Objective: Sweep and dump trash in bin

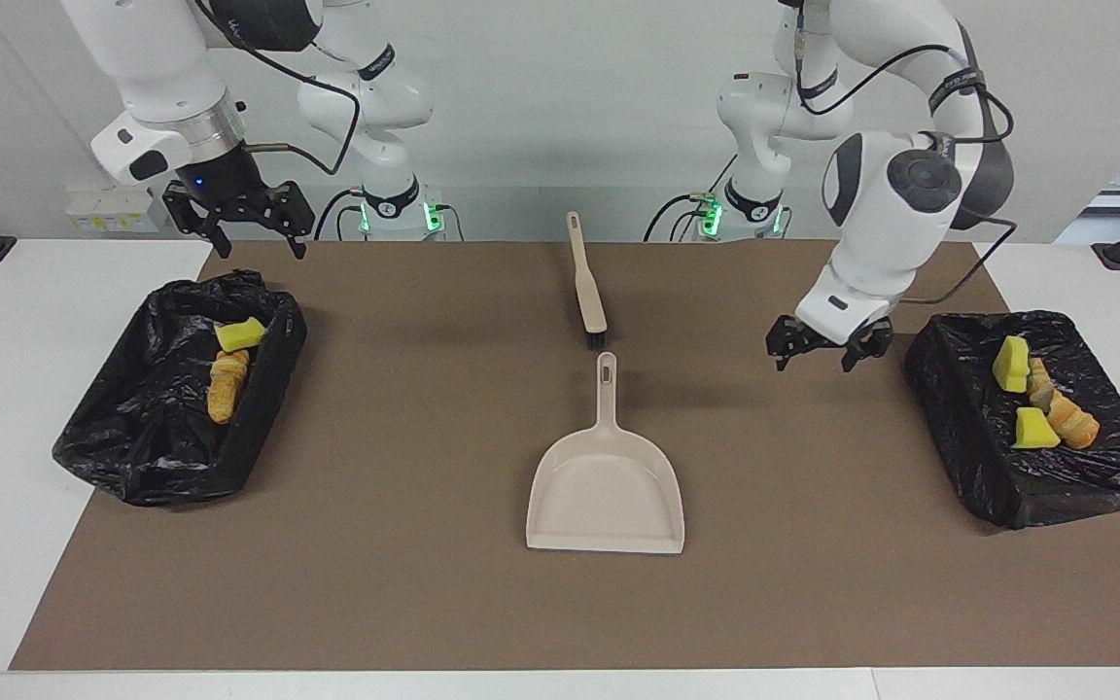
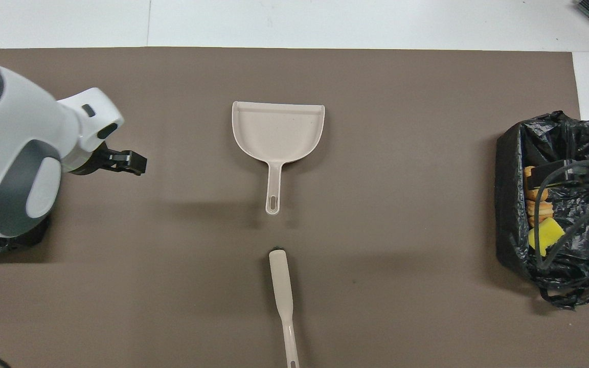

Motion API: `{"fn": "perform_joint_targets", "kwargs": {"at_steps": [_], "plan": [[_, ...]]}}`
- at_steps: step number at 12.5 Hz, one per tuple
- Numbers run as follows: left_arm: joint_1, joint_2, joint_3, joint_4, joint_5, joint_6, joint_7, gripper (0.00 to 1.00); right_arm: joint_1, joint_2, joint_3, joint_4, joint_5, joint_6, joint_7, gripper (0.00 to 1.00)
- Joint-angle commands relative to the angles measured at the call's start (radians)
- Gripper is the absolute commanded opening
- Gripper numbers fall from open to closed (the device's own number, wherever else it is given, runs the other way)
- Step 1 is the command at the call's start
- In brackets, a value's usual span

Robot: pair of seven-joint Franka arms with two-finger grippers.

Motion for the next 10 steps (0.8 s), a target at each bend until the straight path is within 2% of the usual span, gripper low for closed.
{"fn": "perform_joint_targets", "kwargs": {"at_steps": [1,4,6,10], "plan": [[0.05,-0.134,-0.011,-0.066,0.009,-0.044,0.105,1.0,-0.012,-0.007,0.006,-0.003,0.014,-0.002,0.007,1.0],[0.096,-0.142,-0.01,0.097,0.006,-0.242,0.188,1.0,-0.012,-0.007,0.006,-0.003,0.014,-0.002,0.007,1.0],[0.125,-0.133,-0.008,0.199,0.002,-0.312,0.216,1.0,-0.012,-0.007,0.006,-0.003,0.014,-0.002,0.007,1.0],[0.144,-0.021,-0.005,0.395,-0.012,-0.447,0.22,1.0,-0.012,-0.007,0.007,-0.003,0.014,-0.002,0.007,1.0]]}}
